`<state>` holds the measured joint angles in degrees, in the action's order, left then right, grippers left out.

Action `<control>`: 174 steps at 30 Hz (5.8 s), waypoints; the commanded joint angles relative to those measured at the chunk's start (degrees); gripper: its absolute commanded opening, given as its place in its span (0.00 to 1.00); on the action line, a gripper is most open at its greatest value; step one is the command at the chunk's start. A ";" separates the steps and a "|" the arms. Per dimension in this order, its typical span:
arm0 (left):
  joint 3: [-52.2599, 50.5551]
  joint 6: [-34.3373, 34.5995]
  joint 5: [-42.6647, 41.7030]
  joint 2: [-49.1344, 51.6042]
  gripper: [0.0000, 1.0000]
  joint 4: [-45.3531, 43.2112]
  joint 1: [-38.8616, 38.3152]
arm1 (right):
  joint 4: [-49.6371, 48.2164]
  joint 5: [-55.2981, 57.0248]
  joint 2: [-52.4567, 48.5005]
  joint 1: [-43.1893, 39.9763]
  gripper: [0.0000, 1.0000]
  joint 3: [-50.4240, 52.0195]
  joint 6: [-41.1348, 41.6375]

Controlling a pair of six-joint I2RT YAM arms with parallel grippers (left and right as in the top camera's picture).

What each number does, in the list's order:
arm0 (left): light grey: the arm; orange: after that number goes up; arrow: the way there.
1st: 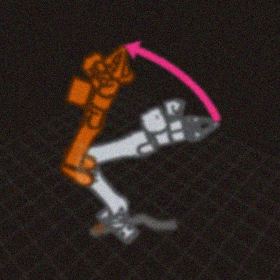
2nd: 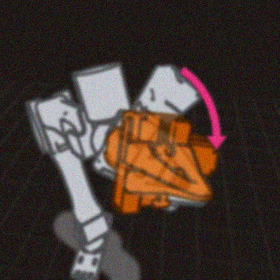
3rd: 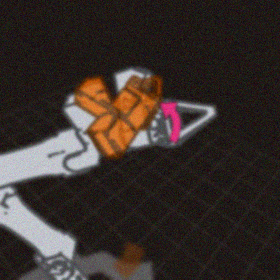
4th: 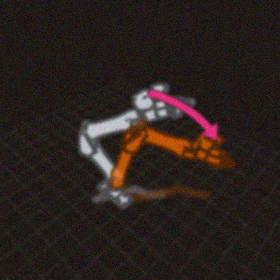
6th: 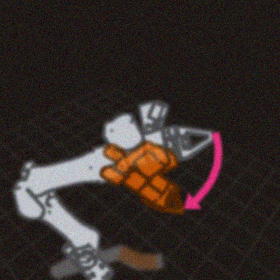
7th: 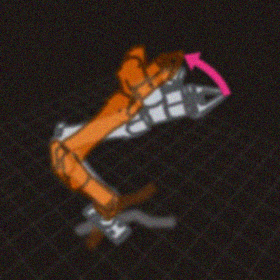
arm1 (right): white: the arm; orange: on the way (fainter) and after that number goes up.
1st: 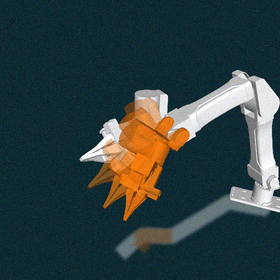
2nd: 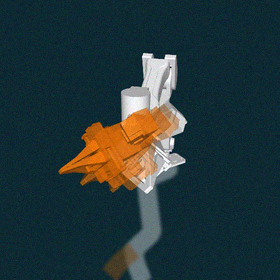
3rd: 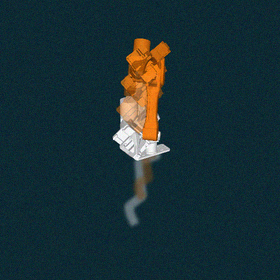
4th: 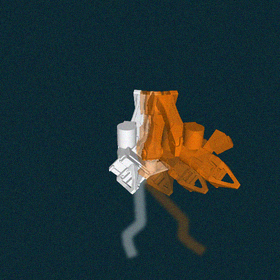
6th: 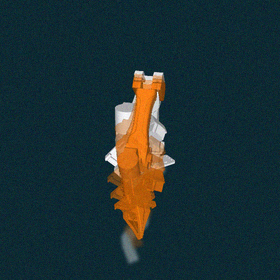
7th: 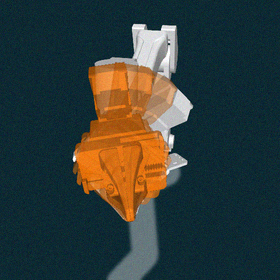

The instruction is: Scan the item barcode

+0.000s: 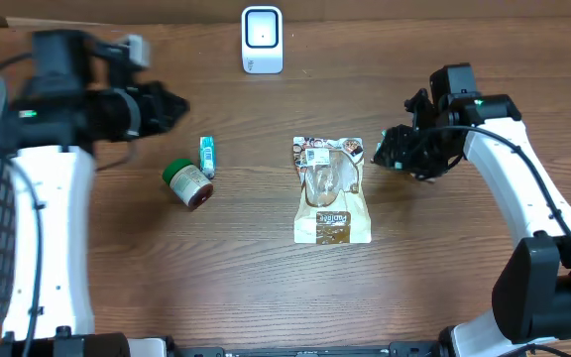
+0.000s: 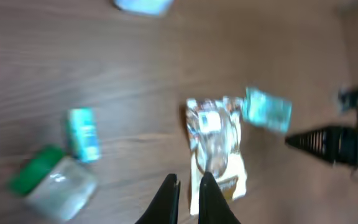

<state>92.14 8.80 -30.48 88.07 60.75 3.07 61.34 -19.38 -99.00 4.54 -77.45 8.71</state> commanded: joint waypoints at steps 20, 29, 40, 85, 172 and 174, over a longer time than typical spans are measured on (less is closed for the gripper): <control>-24.59 15.19 -6.58 18.14 0.04 -30.82 -30.18 | -13.99 -9.88 -0.13 0.00 0.17 13.81 0.17; -24.59 21.03 2.43 24.74 0.04 -29.77 -31.65 | -14.38 -9.90 -0.13 0.00 0.17 13.81 0.22; -24.61 26.21 9.46 26.03 0.04 -28.46 -32.70 | -17.40 -9.92 -0.52 0.00 0.18 15.85 0.50; -24.59 27.65 9.46 27.32 0.04 -27.98 -32.72 | -29.81 -28.33 -19.43 3.76 0.42 16.37 -5.77; 7.52 8.96 28.13 -4.15 0.99 10.64 5.64 | 3.15 34.80 -7.21 25.27 0.04 -46.75 -6.16; 7.50 8.96 28.13 -4.15 1.00 10.64 5.64 | -0.79 39.63 -10.54 26.14 0.04 -46.75 -8.20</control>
<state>98.80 18.20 -2.74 84.60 71.40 8.40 63.18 3.51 -105.73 29.61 -122.37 4.19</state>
